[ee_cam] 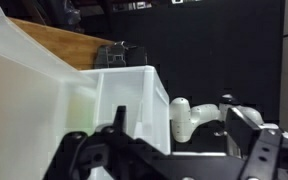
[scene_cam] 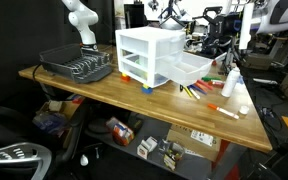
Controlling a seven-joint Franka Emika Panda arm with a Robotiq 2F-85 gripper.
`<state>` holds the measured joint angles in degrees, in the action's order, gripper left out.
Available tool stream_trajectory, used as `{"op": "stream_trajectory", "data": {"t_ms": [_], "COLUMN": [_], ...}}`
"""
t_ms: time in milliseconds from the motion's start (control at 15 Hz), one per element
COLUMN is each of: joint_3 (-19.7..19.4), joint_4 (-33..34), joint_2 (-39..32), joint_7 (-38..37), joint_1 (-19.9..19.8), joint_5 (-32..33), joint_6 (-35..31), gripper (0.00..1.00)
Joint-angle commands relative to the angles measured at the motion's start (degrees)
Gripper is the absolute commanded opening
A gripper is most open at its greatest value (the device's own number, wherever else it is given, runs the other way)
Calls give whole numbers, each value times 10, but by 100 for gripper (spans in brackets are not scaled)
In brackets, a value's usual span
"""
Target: Open the topmost drawer
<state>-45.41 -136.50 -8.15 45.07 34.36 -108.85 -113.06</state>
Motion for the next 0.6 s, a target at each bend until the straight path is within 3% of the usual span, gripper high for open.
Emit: {"op": "stream_trajectory", "data": {"t_ms": [0,200,533], "joint_3": [157,253,317], "joint_4": [80,147,208], "joint_2": [-94,-132,-151], "joint_7": [-9,4,7], "joint_1": [-147,-227,-276], "joint_5": [-13,8,38], "joint_6": [28,-21,-128], "gripper": [100,100,100]}}
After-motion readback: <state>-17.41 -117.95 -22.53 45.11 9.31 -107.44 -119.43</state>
